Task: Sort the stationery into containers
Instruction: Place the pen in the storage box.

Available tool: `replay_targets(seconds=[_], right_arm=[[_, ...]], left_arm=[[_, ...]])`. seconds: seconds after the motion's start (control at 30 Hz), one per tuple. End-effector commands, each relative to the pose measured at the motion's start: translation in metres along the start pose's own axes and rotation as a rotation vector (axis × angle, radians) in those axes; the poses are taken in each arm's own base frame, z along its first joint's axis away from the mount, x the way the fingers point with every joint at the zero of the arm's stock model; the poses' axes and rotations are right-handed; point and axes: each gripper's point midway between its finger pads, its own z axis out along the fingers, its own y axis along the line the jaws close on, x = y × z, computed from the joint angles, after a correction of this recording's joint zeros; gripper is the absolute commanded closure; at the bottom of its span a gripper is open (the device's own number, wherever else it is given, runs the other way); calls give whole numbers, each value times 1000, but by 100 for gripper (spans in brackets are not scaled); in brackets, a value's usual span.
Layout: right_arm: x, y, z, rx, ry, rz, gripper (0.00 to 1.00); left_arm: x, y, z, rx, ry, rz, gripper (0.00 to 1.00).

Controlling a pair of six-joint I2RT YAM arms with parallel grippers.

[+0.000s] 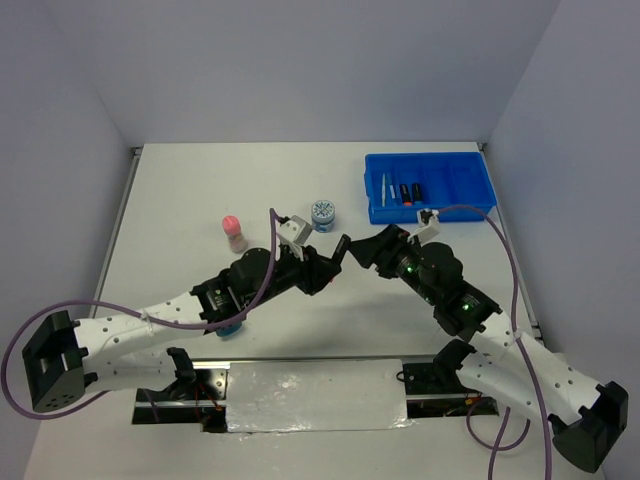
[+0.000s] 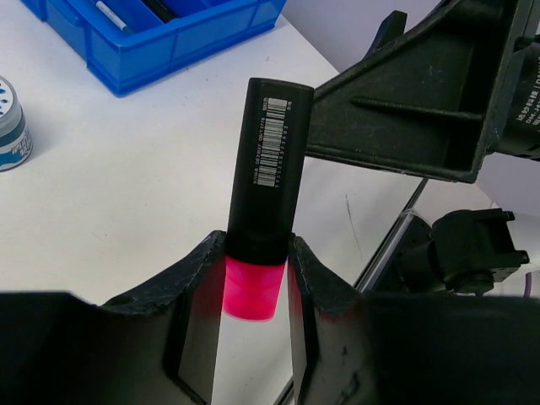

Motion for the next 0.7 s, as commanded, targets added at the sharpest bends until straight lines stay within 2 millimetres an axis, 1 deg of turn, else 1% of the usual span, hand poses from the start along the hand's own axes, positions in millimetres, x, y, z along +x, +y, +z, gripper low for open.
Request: replay_targets(seconds=[0.0,0.1,0.13,0.17,0.2,0.23,0.27,0.3,0.4,0.43,0.47,0.5,0.53,0.57,0.6,0.63,0.67], right_arm=[[-19,31,2,-112,-77,15,22],[-13,34,0,-118,-68,14,24],[-19,27,0,-74,-114,30,24],[-21,29,-6,-77,-136,43,24],[-21,22,-8,-57,-155,54,24],[-29,26,-14,-81,-198,75,24],[-32,28,-17,-104,-216,80,24],[-30,26,-19,-121,-222,77,24],[-37,34,-31,-187,-271,79,24],[-42,40,-37,-216,-295,77,24],[-40,40,-38,-230,-293,70,24],[-42,48,-41,-267,-304,48,25],[-40,50,-39,-278,-293,30,25],[-39,61,-40,-306,-264,13,25],[-33,60,-36,-288,-235,-11,25],[-27,60,-27,-267,-201,-27,25],[-26,65,-25,-276,-187,-42,25]], left_arm=[[-35,-21,3,51,-91,-18,95],[-37,-16,4,18,-90,-34,95],[-38,-18,4,17,-96,-39,96],[-39,-16,4,10,-98,-47,96],[-40,-16,3,6,-105,-57,96],[-42,-16,2,6,-109,-60,96],[-42,-16,2,4,-109,-63,96],[-43,-16,1,4,-112,-64,96],[-43,-16,-2,1,-115,-70,97],[-43,-15,-2,2,-118,-75,97],[-44,-16,-4,8,-125,-76,97],[-45,-17,-4,11,-127,-76,96],[-45,-18,-3,16,-124,-76,96],[-44,-19,-2,22,-119,-72,97],[-46,-22,-1,31,-120,-69,97],[-47,-24,0,40,-118,-67,97],[-45,-27,1,56,-109,-65,97]])
